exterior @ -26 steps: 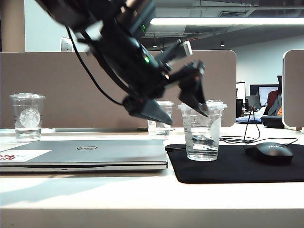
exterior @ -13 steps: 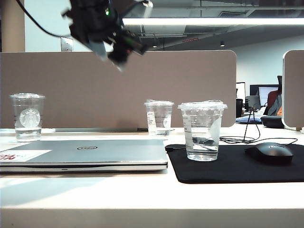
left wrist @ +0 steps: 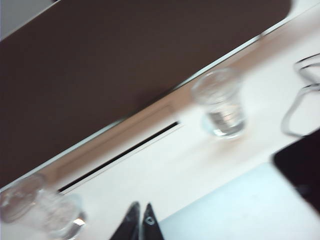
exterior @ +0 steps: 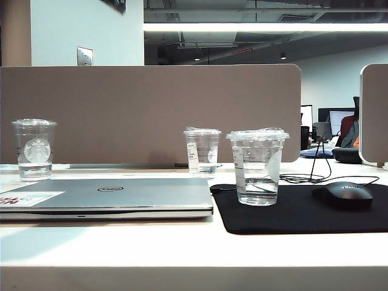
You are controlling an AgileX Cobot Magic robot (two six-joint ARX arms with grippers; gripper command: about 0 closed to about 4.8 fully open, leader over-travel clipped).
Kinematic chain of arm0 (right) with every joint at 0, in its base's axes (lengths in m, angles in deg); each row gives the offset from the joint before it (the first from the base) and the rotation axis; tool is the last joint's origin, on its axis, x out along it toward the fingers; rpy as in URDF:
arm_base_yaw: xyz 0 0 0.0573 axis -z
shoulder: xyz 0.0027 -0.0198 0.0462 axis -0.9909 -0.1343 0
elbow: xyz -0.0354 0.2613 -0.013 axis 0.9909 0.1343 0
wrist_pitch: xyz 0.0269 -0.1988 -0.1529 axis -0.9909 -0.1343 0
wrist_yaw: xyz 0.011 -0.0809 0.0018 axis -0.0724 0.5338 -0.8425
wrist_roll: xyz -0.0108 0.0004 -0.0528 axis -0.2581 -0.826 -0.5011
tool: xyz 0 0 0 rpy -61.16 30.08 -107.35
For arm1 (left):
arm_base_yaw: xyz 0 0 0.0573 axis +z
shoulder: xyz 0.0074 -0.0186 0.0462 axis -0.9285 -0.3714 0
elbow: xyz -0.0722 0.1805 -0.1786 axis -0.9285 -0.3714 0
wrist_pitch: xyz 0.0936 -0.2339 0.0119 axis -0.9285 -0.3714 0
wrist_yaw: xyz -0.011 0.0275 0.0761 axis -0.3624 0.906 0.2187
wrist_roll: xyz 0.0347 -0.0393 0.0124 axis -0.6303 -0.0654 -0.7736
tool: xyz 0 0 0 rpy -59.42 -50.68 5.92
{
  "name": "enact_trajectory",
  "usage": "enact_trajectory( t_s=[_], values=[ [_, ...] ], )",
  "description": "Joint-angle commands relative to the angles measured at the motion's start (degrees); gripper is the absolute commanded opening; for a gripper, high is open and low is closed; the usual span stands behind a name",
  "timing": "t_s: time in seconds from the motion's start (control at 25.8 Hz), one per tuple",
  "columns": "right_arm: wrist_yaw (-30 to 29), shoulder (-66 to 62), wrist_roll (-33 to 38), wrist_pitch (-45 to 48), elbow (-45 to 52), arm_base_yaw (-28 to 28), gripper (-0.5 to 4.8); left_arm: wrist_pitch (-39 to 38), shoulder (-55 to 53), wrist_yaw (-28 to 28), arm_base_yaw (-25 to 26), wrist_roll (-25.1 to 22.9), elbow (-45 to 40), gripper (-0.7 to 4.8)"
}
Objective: Pick up the coffee cup on the middle and place it on the right side of the laptop.
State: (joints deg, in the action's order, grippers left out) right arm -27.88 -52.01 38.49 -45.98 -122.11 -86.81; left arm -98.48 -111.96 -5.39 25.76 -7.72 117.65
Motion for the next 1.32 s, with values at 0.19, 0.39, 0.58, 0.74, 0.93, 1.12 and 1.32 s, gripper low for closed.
enact_trajectory(
  t_s=[0.19,0.39,0.58,0.74,0.93,1.12,1.32],
  values=[
    [0.2,8.5,0.3,-8.0,0.8,-0.1,-0.05,-15.6,14.1,-14.6,-0.1,10.4,0.0,-0.07],
    [-1.9,19.9,1.0,-10.0,9.6,-0.3,-0.05,-23.6,26.8,-19.7,-0.1,16.8,-3.7,-0.07],
    [-2.7,30.9,5.4,-6.8,21.0,-0.3,-0.05,-17.3,40.5,-17.0,-0.1,12.4,-18.8,-0.06],
    [-2.8,36.3,8.3,-7.3,26.4,-0.3,-0.05,-19.3,45.8,-8.0,-0.1,17.8,-25.4,-0.06],
    [-2.7,41.0,12.3,-6.0,32.0,-0.3,-0.05,-12.3,51.4,-11.8,-0.1,16.4,-34.7,-0.06],
    [-5.2,45.9,12.5,0.4,40.2,-0.3,-0.05,-5.1,58.3,-20.5,-0.1,15.5,-45.1,-0.06],
    [-5.3,49.2,12.9,3.9,47.8,-0.3,-0.05,-0.7,65.6,-22.4,-0.1,15.3,-52.2,-0.06]
  ],
)
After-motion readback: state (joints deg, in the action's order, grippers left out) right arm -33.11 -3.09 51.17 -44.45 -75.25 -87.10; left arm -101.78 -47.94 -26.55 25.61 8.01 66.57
